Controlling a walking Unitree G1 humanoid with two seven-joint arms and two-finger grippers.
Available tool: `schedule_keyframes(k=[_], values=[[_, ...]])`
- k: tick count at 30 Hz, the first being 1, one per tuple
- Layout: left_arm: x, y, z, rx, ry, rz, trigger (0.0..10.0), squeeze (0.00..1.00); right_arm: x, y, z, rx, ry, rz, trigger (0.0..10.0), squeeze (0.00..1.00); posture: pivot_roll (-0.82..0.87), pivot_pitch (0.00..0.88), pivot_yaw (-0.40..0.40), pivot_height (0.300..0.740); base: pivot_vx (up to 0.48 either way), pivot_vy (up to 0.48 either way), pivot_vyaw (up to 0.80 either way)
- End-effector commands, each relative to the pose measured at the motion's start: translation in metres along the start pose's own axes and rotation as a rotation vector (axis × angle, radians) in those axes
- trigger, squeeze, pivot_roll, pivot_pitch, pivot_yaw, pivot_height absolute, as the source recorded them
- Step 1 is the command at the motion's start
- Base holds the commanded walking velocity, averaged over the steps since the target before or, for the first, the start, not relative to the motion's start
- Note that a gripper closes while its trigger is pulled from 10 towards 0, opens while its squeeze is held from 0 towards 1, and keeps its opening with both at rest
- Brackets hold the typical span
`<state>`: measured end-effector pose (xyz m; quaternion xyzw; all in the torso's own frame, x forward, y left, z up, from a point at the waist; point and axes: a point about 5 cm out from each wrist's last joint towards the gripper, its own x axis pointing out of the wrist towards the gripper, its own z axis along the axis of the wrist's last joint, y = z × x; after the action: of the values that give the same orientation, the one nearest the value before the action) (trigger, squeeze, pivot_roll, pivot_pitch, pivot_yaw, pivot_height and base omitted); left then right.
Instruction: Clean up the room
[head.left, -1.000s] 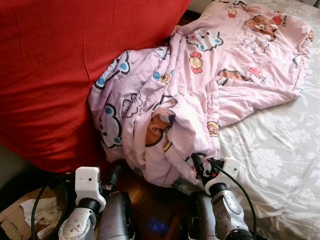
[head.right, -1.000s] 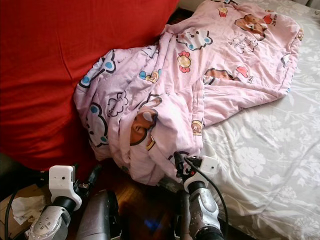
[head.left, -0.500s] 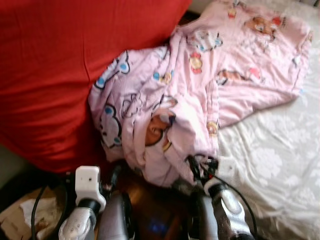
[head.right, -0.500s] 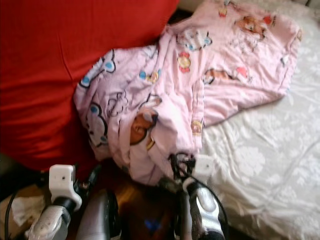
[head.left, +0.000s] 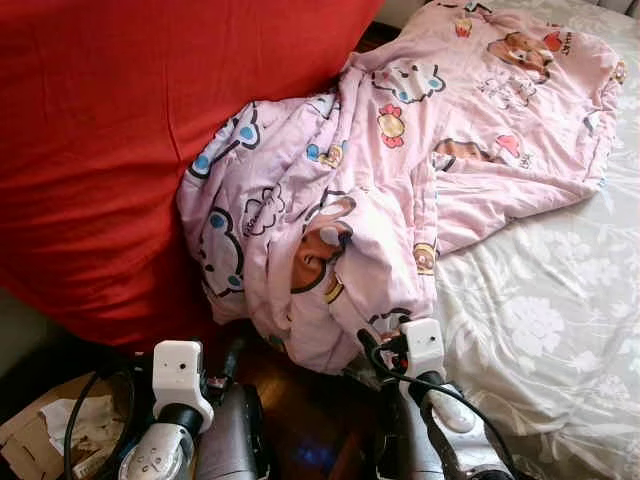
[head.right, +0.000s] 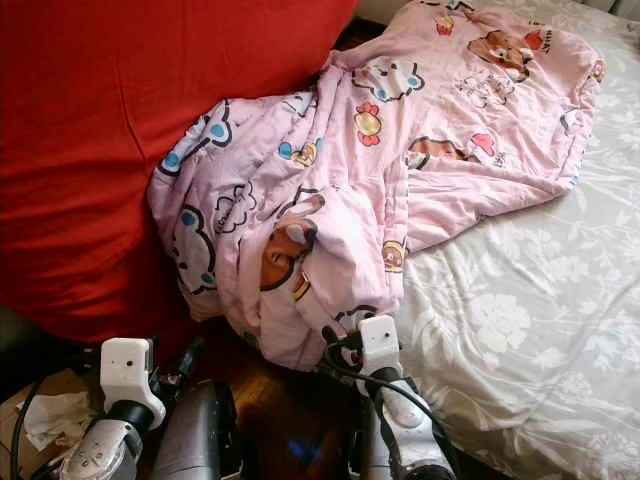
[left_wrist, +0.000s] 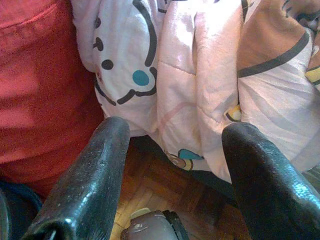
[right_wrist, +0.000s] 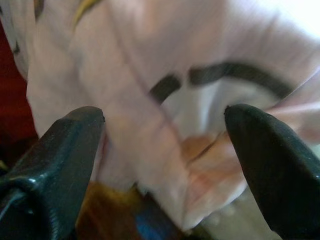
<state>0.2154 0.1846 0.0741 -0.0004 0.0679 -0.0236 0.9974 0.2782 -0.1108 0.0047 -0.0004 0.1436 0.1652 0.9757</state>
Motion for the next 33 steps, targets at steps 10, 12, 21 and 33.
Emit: schedule_keyframes(k=[10,12,21,33], values=[[-0.011,0.005,-0.004,0.015,0.042,0.016,10.0,0.00,0.000,-0.013,-0.006,0.077,0.025,-0.198,10.0,0.00,0.08,0.321,-0.027,0.601,0.000,0.000,0.00],[-0.012,0.005,-0.004,0.015,0.044,0.016,10.0,0.00,0.000,-0.018,0.004,0.093,-0.055,-0.239,10.0,0.00,0.08,0.323,-0.027,0.601,0.000,0.000,0.00],[-0.013,0.001,-0.006,0.013,0.055,0.008,10.0,0.00,-0.013,-0.037,0.003,0.233,-0.137,-0.392,10.0,0.00,0.07,0.326,-0.023,0.601,0.000,0.000,0.00],[-0.015,0.002,-0.005,0.019,0.060,0.004,10.0,0.00,-0.001,-0.028,0.001,0.519,-0.111,-0.314,10.0,0.00,0.08,0.330,-0.015,0.601,0.000,0.000,0.00]])
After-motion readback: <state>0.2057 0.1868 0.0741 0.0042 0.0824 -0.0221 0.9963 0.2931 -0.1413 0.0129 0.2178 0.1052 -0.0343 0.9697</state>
